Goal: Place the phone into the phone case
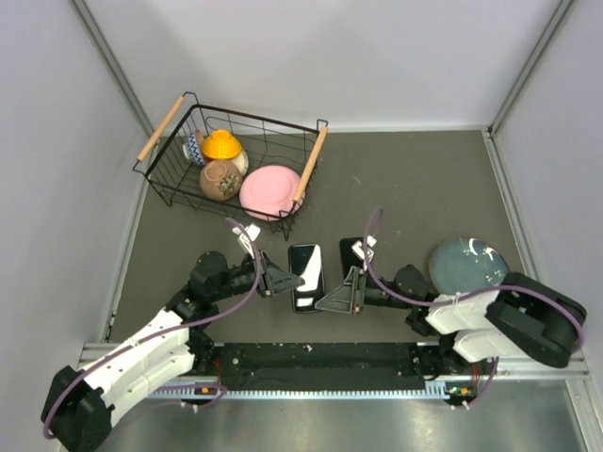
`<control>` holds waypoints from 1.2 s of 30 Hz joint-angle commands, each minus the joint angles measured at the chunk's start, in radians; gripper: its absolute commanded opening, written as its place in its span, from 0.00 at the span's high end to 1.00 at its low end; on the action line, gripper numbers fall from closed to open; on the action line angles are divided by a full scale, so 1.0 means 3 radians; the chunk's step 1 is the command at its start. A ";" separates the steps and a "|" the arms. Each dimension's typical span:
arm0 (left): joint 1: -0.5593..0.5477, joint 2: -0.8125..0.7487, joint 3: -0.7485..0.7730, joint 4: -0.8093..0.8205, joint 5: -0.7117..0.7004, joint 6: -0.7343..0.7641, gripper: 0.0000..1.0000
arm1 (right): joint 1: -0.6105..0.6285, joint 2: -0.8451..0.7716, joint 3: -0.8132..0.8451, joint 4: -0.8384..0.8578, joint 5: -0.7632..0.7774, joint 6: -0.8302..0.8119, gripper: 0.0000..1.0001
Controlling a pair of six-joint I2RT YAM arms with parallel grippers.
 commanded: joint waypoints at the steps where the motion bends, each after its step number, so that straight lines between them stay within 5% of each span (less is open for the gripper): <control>1: 0.0009 0.0028 0.0086 0.0055 0.0330 0.0394 1.00 | 0.0025 -0.0513 0.0235 -0.0201 0.0275 -0.0400 0.62; 3: 0.0004 0.0028 0.0127 -0.0001 0.0454 0.0480 1.00 | 0.0020 -0.0865 0.0383 -0.0972 0.0402 -0.0712 0.47; 9: 0.0004 0.0043 0.0178 0.0009 0.0878 0.0532 1.00 | -0.0031 -0.1688 0.0757 -0.2614 0.0899 -0.1357 0.28; 11: 0.0004 0.0048 0.0102 0.0278 0.1026 0.0471 1.00 | -0.0133 -0.1787 0.0824 -0.2810 0.0915 -0.1424 0.18; 21: 0.0009 0.0156 0.0025 0.0806 0.1297 0.0261 1.00 | -0.0308 -0.1680 0.1125 -0.2928 0.0292 -0.1501 0.19; 27: 0.0004 0.0146 -0.0026 0.0843 0.1308 0.0230 1.00 | -0.0297 -0.1583 0.1054 -0.2668 0.0137 -0.1384 0.32; 30: 0.0004 0.0156 -0.0032 0.0756 0.1272 0.0261 1.00 | -0.0297 -0.1583 0.1028 -0.2601 0.0168 -0.1363 0.59; 31: 0.0004 0.0166 -0.0022 0.0690 0.1252 0.0286 1.00 | -0.0297 -0.1583 0.1023 -0.2581 0.0173 -0.1368 0.80; 34: 0.0004 0.0232 0.0030 0.0434 0.1170 0.0389 1.00 | -0.0297 -0.1572 0.1079 -0.2636 0.0168 -0.1465 1.00; 36: 0.0004 0.0314 0.0126 0.0068 0.1022 0.0567 1.00 | -0.0297 -0.1562 0.1222 -0.2911 0.0193 -0.1633 1.00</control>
